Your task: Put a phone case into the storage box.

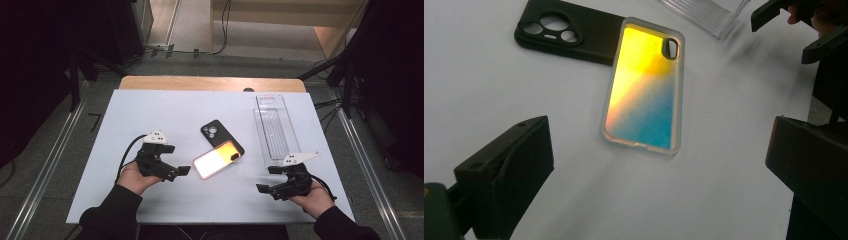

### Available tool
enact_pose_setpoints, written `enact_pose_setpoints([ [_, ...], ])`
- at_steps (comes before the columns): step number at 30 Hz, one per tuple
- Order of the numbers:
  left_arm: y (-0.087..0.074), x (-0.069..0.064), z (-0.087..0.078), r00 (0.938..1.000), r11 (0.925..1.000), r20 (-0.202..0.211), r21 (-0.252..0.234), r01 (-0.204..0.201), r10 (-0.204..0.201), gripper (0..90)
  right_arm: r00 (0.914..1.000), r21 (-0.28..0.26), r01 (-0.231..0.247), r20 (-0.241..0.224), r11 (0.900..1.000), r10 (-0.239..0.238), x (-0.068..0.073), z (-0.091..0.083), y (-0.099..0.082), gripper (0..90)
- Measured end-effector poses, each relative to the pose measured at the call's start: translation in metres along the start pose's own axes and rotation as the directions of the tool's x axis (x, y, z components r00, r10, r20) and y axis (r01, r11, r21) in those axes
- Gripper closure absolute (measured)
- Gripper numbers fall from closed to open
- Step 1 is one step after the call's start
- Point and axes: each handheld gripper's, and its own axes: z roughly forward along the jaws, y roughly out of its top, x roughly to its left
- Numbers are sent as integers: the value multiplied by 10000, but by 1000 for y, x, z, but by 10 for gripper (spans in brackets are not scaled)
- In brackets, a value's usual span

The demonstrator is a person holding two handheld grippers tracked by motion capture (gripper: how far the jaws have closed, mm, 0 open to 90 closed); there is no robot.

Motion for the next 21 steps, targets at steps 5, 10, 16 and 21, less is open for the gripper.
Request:
enact_pose_setpoints([
  [5,6,-1,7,10000,10000,34,-8,-51,51,3,10000,15,20,8,10000,-20,0,0,0,126],
  [10,12,0,13,9999,10000,158,-99,14,-12,3,10000,28,17,-6,10000,-17,0,0,0,126],
  [16,22,1,24,9983,9995,574,-305,-100,117,3,10000,43,73,-41,10000,-73,0,1,0,126],
  [21,29,0,34,9977,9992,618,-317,-247,266,3,10000,100,45,-8,9999,-45,0,1,0,126],
])
